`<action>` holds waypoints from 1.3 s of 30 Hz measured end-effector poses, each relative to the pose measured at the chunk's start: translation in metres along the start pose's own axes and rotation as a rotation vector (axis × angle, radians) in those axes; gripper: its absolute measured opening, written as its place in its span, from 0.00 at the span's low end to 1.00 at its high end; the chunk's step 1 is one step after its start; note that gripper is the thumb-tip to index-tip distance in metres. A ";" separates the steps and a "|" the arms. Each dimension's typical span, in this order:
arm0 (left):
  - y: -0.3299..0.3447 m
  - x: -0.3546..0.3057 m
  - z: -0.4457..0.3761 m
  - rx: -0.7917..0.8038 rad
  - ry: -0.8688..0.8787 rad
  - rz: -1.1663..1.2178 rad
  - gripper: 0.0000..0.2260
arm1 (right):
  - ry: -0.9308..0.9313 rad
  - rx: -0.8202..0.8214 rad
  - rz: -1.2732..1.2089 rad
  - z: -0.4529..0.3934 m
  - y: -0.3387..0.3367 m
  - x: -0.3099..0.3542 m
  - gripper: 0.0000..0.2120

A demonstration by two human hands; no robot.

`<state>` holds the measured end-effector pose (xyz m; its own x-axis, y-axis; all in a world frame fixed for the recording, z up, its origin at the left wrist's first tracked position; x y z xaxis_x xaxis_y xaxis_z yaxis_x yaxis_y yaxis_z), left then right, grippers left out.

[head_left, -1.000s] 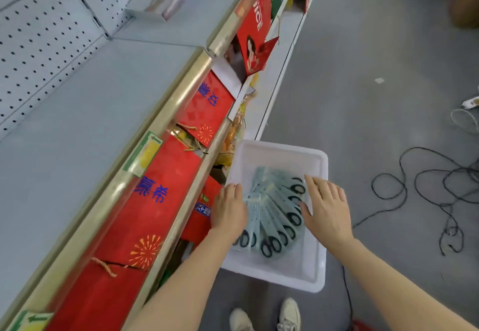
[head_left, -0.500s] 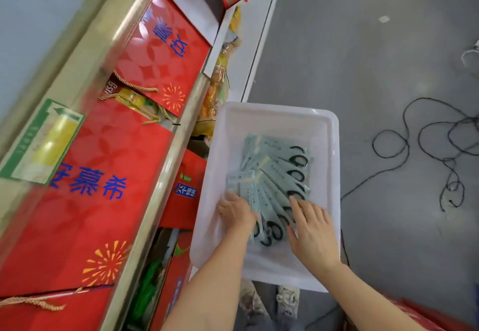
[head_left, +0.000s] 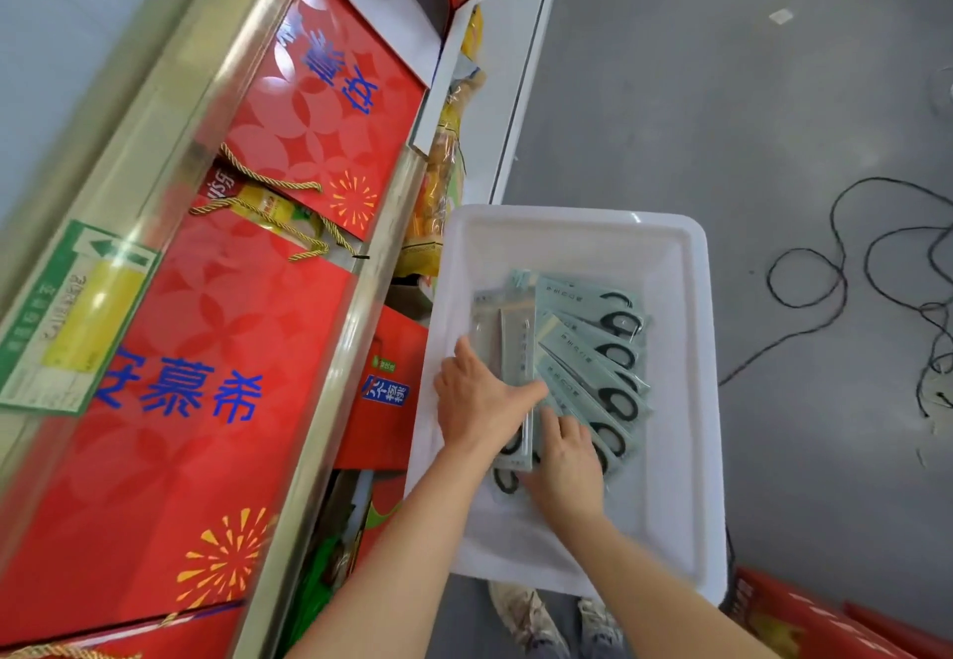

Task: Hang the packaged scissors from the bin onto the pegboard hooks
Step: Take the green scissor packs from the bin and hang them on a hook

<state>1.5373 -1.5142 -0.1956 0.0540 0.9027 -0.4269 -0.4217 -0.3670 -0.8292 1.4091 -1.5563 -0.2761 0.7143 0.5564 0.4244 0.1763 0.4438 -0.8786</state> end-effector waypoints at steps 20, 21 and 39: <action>-0.139 0.011 0.043 -0.303 0.140 0.791 0.34 | 0.299 -0.105 -0.598 -0.012 -0.081 0.054 0.34; -0.151 0.006 0.050 -0.338 0.155 0.799 0.35 | 0.290 -0.113 -0.662 -0.010 -0.093 0.060 0.34; -0.369 -0.026 0.169 -1.142 0.100 0.928 0.37 | -0.216 -0.006 -1.054 0.023 -0.312 0.229 0.27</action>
<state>1.5386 -1.3645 0.1820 0.2503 0.2495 -0.9355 0.5841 -0.8095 -0.0597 1.5016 -1.5509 0.0999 0.0657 0.0078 0.9978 0.6373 0.7691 -0.0480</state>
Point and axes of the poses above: each hand's wrist, its own z-axis away from the middle knuckle, its own y-axis out of the palm, x = y × z, the point moved 6 cm from there along -z, towards the middle knuckle, and after that the axes turned 11 degrees about -x, right-handed, at the moved point
